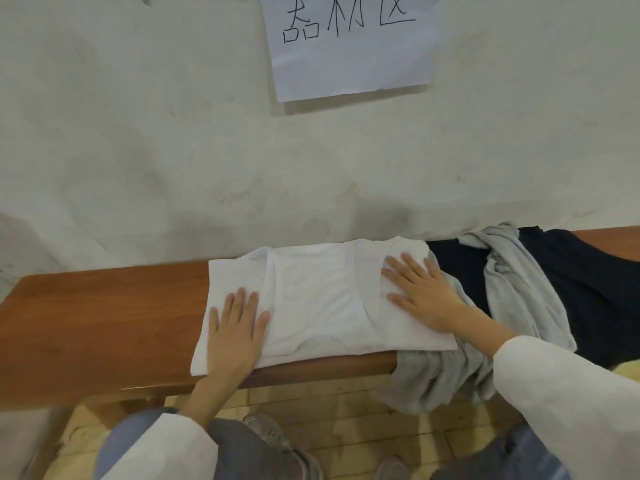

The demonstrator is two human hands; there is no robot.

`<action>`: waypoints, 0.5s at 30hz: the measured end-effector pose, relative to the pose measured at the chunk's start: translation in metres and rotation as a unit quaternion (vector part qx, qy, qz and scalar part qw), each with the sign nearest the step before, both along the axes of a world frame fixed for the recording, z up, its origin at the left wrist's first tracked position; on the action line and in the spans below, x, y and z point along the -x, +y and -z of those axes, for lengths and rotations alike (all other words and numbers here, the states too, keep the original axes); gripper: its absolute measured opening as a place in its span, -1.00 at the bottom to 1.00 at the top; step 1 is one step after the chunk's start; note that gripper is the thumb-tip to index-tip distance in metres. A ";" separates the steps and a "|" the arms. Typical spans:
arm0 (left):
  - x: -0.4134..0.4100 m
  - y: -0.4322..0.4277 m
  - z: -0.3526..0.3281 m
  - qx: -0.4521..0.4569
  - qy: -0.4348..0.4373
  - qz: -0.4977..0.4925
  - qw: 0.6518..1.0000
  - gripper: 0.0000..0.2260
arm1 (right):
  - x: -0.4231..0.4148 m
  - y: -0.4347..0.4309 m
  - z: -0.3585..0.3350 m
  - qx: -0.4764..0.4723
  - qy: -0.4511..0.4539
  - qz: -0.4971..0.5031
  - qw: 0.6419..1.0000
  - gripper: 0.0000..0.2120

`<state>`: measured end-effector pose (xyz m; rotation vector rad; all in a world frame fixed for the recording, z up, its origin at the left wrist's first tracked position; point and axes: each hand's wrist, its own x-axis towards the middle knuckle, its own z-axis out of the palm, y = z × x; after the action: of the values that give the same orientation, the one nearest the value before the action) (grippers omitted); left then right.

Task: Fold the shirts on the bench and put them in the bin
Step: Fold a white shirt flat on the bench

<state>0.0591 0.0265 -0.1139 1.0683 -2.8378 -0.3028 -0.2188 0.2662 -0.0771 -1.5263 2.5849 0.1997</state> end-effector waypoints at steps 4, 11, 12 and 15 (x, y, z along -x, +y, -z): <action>0.008 0.007 -0.014 -0.026 -0.012 -0.031 0.999 -0.26 | -0.020 0.013 -0.016 0.231 -0.061 0.219 0.946 -0.51; 0.087 0.165 -0.051 -0.046 0.098 0.240 0.965 -0.55 | -0.022 0.043 -0.036 0.380 -0.419 0.465 0.681 -0.77; 0.104 0.186 -0.047 -0.057 0.061 0.270 0.959 -0.49 | -0.025 0.048 -0.037 0.395 -0.442 0.470 0.654 -0.81; 0.141 0.221 -0.017 -0.018 0.022 0.301 0.953 -0.49 | -0.033 0.066 -0.038 0.404 -0.481 0.482 0.612 -0.91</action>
<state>-0.0817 0.2473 -0.0972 0.1603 -3.0518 -0.4099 -0.1855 0.3320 -0.0393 0.1197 2.0447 -1.5572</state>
